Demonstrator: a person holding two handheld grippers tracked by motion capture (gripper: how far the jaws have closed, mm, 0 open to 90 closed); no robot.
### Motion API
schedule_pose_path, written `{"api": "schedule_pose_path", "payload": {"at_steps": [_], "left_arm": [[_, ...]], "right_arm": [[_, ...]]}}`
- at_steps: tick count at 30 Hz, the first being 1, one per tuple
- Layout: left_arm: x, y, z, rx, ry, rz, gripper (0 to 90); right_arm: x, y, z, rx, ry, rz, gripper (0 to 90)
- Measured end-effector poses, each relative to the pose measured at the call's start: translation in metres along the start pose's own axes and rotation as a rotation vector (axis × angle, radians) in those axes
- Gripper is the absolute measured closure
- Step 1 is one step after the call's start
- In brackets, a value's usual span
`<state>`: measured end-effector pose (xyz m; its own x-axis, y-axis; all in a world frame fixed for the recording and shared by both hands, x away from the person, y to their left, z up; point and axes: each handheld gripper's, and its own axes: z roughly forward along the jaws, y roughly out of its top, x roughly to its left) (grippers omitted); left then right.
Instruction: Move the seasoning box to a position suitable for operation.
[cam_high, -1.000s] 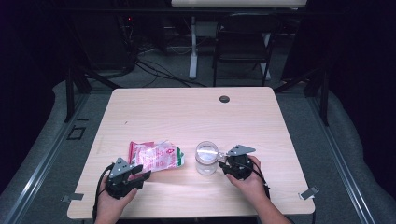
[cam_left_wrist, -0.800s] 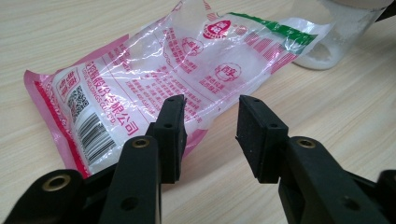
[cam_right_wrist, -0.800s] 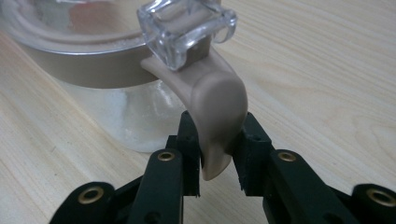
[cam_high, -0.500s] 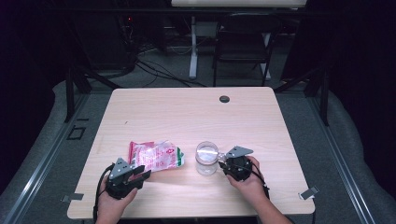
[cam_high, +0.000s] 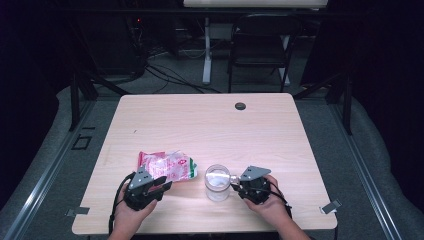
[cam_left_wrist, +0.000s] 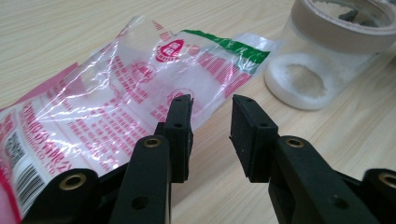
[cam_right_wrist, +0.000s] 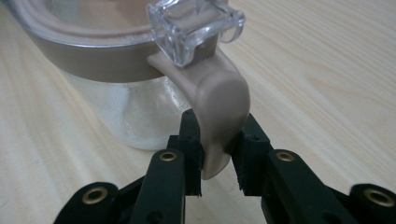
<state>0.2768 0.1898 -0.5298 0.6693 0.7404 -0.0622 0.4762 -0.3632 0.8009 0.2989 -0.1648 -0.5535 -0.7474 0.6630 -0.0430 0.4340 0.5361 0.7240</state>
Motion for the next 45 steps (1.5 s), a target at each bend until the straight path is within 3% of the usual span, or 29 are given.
{"api": "schedule_pose_path", "payload": {"at_steps": [6,10,18,25,32,35,39,41,42,45], "left_arm": [[-0.004,0.002,0.001,-0.004,0.018,0.034,66.5],[-0.002,0.001,0.0,-0.012,0.011,0.015,63.9],[0.001,-0.002,-0.004,-0.018,0.001,-0.011,63.5],[0.0,0.002,-0.014,-0.054,0.031,0.015,68.7],[-0.001,0.021,-0.018,-0.087,-0.016,-0.018,74.5],[-0.005,0.034,-0.015,-0.076,-0.064,-0.02,74.6],[-0.013,0.049,-0.005,-0.06,-0.087,-0.002,75.2],[-0.016,0.055,-0.001,-0.051,-0.09,-0.005,77.0],[-0.019,0.063,0.006,-0.043,-0.106,-0.001,78.0],[-0.025,0.076,0.015,-0.017,-0.135,0.004,78.5]], "right_arm": [[0.002,-0.005,-0.004,0.007,0.06,-0.042,74.7],[0.001,-0.005,-0.004,0.009,0.059,-0.042,74.8],[-0.012,-0.004,-0.002,-0.008,0.075,0.039,73.7],[-0.019,-0.003,-0.005,-0.033,0.068,0.09,70.5],[-0.013,-0.008,-0.029,-0.042,0.023,0.053,66.8],[-0.013,-0.008,-0.044,-0.062,0.005,0.095,66.8],[-0.009,-0.004,-0.064,-0.069,-0.034,0.121,70.8],[-0.008,-0.002,-0.067,-0.068,-0.031,0.128,71.5],[-0.006,0.004,-0.077,-0.064,-0.06,0.133,72.9],[-0.008,0.012,-0.083,-0.051,-0.057,0.176,74.0]]}}
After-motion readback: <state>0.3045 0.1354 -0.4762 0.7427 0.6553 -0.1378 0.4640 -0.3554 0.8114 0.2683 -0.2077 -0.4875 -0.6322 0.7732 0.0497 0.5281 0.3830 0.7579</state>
